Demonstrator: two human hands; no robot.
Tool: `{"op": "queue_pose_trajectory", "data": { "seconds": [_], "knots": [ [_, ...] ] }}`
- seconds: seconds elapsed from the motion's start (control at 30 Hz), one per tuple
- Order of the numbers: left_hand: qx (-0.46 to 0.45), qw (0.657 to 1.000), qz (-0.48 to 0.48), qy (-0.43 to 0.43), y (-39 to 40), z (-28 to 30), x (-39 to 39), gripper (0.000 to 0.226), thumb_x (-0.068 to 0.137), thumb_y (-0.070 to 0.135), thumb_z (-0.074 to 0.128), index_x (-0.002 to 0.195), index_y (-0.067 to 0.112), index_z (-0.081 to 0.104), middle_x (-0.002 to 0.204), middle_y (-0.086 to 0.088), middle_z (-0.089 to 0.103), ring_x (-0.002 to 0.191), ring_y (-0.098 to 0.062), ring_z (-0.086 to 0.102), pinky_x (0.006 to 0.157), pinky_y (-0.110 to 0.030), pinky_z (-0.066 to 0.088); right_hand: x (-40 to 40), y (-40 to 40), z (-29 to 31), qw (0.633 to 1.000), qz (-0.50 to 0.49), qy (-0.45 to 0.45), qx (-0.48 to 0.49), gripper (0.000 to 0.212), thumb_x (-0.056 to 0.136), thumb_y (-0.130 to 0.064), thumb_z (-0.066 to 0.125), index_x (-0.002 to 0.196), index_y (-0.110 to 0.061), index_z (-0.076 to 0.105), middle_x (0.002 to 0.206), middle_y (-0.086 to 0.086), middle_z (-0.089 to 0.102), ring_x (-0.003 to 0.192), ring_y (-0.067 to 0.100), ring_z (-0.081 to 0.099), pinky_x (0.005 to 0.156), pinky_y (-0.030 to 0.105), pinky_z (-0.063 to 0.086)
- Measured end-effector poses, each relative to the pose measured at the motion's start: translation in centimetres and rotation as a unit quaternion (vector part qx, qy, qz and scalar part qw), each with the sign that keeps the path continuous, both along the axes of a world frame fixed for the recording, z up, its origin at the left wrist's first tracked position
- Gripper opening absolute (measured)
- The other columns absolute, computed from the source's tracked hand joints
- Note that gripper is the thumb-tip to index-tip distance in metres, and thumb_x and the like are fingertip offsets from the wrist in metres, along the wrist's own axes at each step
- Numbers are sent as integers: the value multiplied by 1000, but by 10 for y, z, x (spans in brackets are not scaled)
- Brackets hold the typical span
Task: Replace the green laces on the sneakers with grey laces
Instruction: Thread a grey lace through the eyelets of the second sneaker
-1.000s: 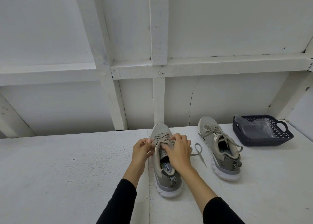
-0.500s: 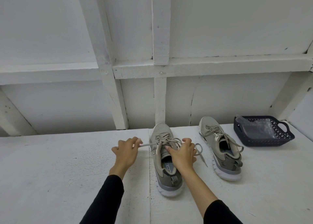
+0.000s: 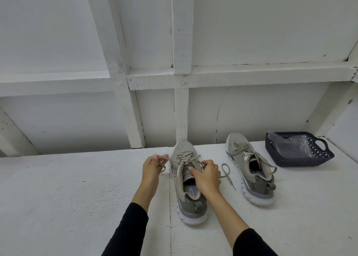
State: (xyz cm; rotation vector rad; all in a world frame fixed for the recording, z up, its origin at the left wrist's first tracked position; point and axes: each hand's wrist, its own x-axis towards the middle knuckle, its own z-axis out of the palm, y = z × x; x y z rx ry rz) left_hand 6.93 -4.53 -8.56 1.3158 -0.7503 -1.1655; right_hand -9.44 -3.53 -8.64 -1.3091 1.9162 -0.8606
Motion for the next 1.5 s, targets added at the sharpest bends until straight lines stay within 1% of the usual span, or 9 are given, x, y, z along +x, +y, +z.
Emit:
{"op": "queue_pose_trajectory", "data": {
  "seconds": [0.1,0.17,0.27,0.37,0.5,0.63,1.03,1.2,1.5],
  "knots": [
    [-1,971,103,218,-2,2,11,35,107,20,31,81,6,49,78,-8,56,70,-17,54,78,-31,51,0,1,0,1000,9,3,-6,43,85,-40,69,118,-21,49,125,6,46,120,27,39,100,46,37],
    [6,966,142,217,-5,1,18,33,107,18,30,78,11,42,70,-3,42,59,-12,40,61,-25,46,0,1,1,1000,19,11,-12,39,86,-40,68,117,-25,50,123,5,46,119,27,40,100,45,38],
    [24,990,124,59,-6,-4,21,26,106,16,31,83,13,44,72,-1,41,59,-10,33,50,-21,34,1,1,1,999,28,19,-24,33,87,-38,67,116,-31,54,121,4,46,118,26,41,98,43,39],
    [-10,990,16,-141,-4,-5,11,17,103,19,41,92,13,52,81,-2,53,71,-13,46,63,-23,40,2,0,1,998,38,31,-32,28,90,-35,64,117,-36,57,122,2,45,117,25,42,100,43,39],
    [-47,940,-148,-304,-4,-5,0,19,99,32,53,89,22,66,87,10,68,87,-9,61,83,-28,47,0,0,1,994,67,58,-66,31,94,-27,59,123,-37,57,121,-1,42,118,23,39,101,41,36],
    [-9,886,-176,-428,-4,-4,-2,21,95,47,54,81,35,64,86,18,68,88,3,58,81,-36,23,2,-1,9,966,135,159,-154,22,96,-24,51,113,-34,62,120,-9,42,115,15,33,95,34,28],
    [48,858,-205,-468,-12,10,-4,43,99,56,36,79,35,67,86,23,65,97,-4,55,84,-39,21,11,-6,16,894,210,353,-181,28,96,-11,42,118,-14,58,125,3,54,110,26,40,86,35,29],
    [24,896,-259,-359,-17,8,0,43,100,47,43,73,23,65,78,10,64,69,-9,57,76,-28,49,11,-9,15,908,222,322,-150,31,101,-22,37,121,-20,60,131,-3,47,112,22,34,91,33,29],
    [9,898,-316,-305,-15,11,7,32,98,38,53,77,15,61,70,8,61,62,-3,51,63,-17,41,9,-7,15,910,211,305,-184,27,100,-23,43,116,-21,64,125,-7,52,113,18,35,92,30,27]
  ]
}}
